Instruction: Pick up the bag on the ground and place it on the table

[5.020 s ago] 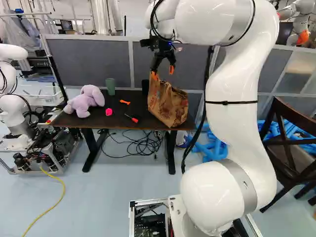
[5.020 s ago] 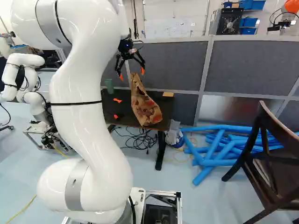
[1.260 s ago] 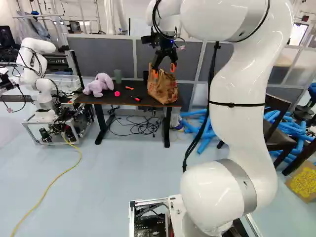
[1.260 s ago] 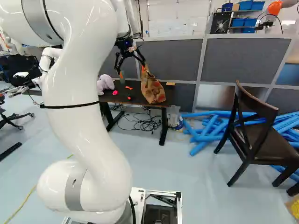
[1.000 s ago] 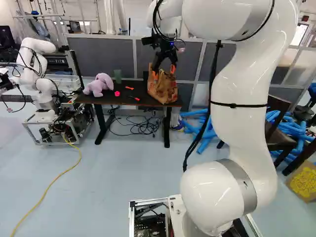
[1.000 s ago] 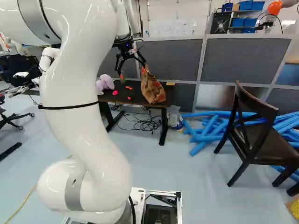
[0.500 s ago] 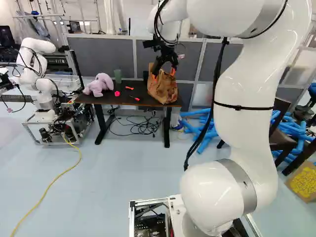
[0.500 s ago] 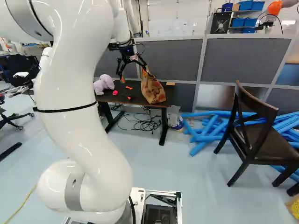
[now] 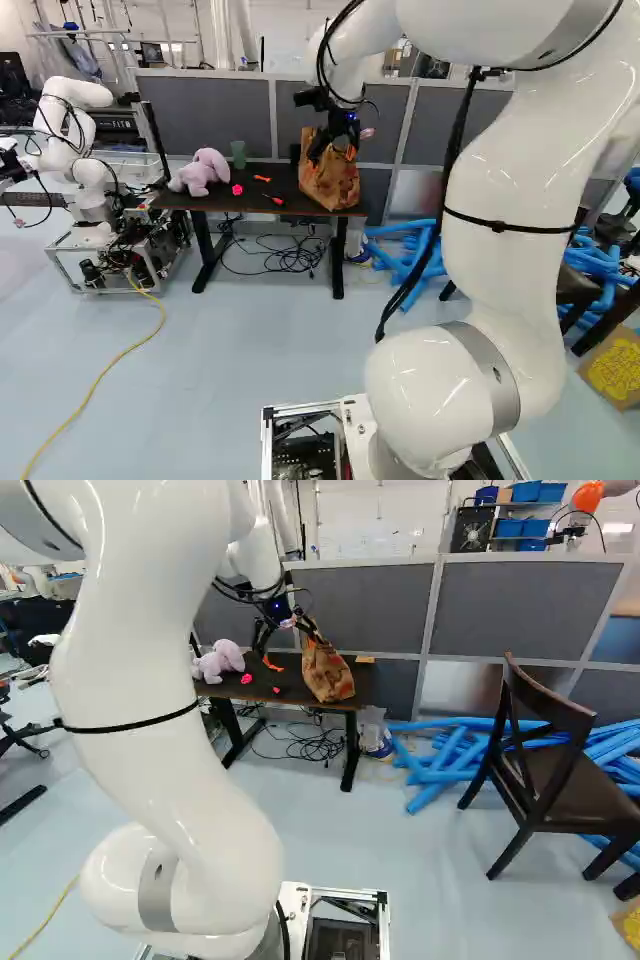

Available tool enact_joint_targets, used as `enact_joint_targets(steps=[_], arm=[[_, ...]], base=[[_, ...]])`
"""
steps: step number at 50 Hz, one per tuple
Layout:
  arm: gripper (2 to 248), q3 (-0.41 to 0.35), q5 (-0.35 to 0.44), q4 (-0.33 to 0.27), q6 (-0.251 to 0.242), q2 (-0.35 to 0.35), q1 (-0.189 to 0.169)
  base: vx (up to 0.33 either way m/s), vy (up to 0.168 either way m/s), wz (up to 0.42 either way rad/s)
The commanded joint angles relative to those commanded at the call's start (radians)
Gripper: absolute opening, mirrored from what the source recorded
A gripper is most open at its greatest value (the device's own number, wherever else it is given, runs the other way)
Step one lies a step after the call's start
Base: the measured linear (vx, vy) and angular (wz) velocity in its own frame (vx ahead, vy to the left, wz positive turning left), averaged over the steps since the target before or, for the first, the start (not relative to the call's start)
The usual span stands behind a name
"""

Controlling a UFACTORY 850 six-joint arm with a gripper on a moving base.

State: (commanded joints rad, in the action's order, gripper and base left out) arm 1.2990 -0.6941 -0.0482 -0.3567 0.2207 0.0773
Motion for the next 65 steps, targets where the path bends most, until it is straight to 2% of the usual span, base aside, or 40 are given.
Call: enact_joint_targets(steps=[20,65], arm=[[247,-0.189,0.244,0.008,0.056,-0.078,-0.012],[247,-0.668,0.864,0.027,0.197,-0.276,-0.043]], base=[[0.0,0.0,0.0],[0.0,0.0,0.0]])
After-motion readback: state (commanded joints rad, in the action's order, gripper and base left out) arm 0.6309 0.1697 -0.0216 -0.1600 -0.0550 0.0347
